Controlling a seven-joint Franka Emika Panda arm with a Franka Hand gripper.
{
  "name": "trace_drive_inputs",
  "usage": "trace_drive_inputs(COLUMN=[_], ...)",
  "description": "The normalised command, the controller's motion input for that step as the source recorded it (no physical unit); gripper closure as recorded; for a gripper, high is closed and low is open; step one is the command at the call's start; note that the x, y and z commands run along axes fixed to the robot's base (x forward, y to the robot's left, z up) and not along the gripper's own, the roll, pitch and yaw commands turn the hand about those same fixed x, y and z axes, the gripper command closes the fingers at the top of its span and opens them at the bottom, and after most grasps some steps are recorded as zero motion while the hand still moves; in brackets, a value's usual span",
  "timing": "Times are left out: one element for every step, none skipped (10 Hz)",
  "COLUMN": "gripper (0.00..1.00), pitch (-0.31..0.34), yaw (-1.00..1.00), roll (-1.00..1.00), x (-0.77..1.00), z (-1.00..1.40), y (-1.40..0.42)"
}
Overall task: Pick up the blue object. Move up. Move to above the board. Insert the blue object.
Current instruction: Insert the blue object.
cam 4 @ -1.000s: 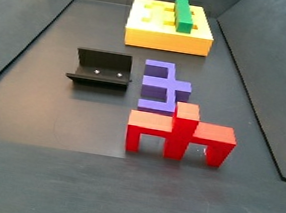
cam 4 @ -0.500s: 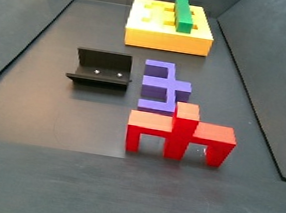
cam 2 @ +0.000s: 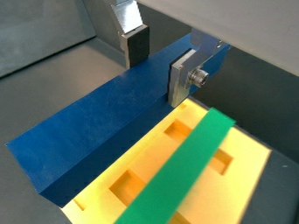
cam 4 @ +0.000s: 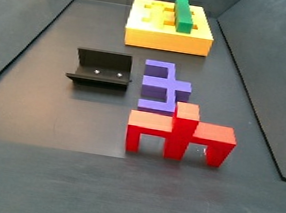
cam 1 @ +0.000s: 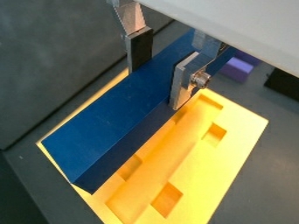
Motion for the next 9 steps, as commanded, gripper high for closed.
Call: trace_drive_inputs(gripper=[1.00, 1.00, 1.00, 1.00, 1.00, 1.00, 1.00, 1.00, 1.00], pitch=[-0.206, -0.210, -0.077, 0.000, 0.000, -0.046, -0.016, 0.000, 0.016], yaw=[0.00, 0.00, 0.05, 0.17, 0.17, 0.06, 0.01, 0.00, 0.00], roll=[0.02, 0.14, 0.32, 0.35, 0.38, 0.35, 0.08, 0.00, -0.06], x=[0.34, 0.19, 0.00, 0.00, 0.00, 0.09, 0.13, 0.14, 0.19], z=[-0.73, -0.62, -0.50, -0.33, -0.28, -0.28, -0.37, -0.42, -0.40], y=[0.00, 0.00, 0.00, 0.00, -0.07, -0.16, -0.12, -0.15, -0.02])
